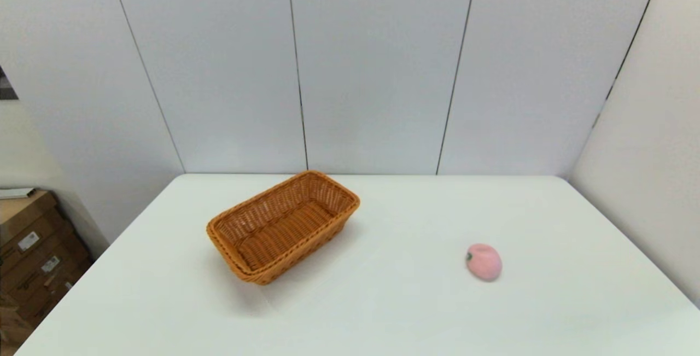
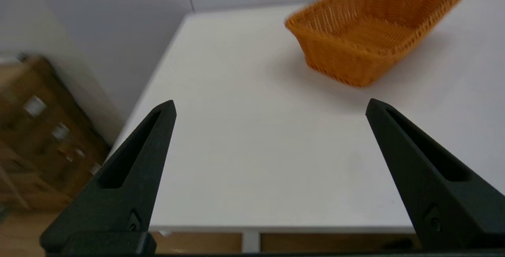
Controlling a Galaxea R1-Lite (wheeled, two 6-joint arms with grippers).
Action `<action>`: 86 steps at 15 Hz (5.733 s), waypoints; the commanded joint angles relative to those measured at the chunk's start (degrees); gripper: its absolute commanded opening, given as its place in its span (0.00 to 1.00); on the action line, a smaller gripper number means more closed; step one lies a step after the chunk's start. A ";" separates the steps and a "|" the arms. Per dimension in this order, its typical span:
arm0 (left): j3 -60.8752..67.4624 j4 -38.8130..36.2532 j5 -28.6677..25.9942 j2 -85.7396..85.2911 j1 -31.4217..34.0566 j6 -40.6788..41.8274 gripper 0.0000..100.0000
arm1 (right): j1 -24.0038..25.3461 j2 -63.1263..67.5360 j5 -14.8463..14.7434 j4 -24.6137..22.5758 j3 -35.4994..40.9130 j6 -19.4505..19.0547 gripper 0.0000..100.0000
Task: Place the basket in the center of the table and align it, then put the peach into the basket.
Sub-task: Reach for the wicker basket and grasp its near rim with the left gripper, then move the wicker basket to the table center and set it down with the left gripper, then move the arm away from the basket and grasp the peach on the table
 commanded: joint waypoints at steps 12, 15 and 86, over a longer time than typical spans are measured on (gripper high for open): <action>-47.38 5.67 10.05 85.71 -10.85 -40.96 1.00 | 0.02 0.16 0.02 0.61 -0.15 -0.57 1.00; -54.33 14.72 9.96 98.01 -16.91 -54.85 1.00 | 0.02 0.51 0.11 0.61 -0.15 -0.57 1.00; -75.60 34.41 -20.28 106.27 1.28 -19.43 1.00 | 0.02 2.01 0.46 0.78 -0.23 -1.18 1.00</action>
